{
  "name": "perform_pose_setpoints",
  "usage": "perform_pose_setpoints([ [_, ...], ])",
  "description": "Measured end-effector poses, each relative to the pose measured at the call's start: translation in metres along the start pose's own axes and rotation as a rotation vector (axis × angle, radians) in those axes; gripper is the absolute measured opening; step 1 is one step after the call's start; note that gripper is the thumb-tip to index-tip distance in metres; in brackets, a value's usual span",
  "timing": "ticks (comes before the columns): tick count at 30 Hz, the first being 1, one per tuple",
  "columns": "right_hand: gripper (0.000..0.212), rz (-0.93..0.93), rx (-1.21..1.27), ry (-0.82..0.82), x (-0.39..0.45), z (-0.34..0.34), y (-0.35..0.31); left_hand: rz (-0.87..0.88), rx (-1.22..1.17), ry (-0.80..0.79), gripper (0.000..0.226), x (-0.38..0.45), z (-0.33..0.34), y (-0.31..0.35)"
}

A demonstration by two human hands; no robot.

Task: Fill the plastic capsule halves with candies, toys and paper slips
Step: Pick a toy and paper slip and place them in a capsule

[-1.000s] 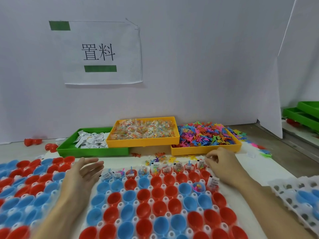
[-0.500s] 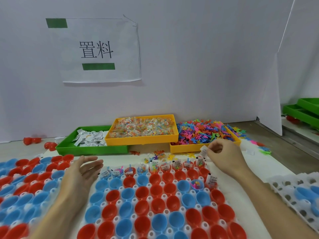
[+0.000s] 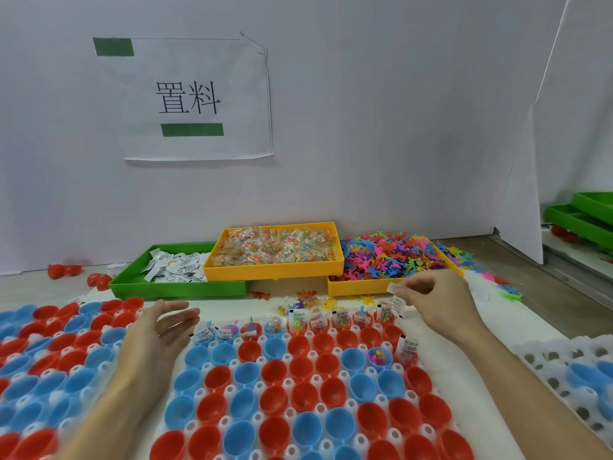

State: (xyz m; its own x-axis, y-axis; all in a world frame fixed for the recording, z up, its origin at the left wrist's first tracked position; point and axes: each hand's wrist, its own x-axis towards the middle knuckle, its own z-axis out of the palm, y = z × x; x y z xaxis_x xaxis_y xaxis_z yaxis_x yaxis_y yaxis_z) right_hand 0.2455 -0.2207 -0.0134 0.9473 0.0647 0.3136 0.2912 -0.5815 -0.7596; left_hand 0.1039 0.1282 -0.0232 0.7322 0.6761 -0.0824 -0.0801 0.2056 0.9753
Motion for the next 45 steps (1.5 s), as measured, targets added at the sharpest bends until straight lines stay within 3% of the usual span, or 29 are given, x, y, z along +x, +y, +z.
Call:
perform_pose_setpoints([
  [6,0.005,-0.064,0.035,-0.001,-0.004,-0.014,-0.018,0.0,-0.001,-0.003,0.04,0.003,-0.001,-0.002],
  [16,0.027,-0.241,-0.182,-0.436,-0.024,-0.034,-0.055,0.0,-0.007,0.005,0.039,0.009,-0.004,-0.005],
  [27,0.015,-0.227,-0.301,-0.551,-0.035,-0.029,-0.07,0.002,-0.009,0.01,0.037,0.011,-0.005,-0.007],
  [34,0.029,-0.263,-0.334,-0.589,-0.04,-0.023,-0.074,0.002,-0.008,0.011,0.037,0.011,-0.005,-0.007],
  [45,0.025,-0.29,-0.341,-0.553,-0.042,-0.02,-0.079,0.009,-0.007,0.007,0.037,0.011,-0.005,-0.007],
])
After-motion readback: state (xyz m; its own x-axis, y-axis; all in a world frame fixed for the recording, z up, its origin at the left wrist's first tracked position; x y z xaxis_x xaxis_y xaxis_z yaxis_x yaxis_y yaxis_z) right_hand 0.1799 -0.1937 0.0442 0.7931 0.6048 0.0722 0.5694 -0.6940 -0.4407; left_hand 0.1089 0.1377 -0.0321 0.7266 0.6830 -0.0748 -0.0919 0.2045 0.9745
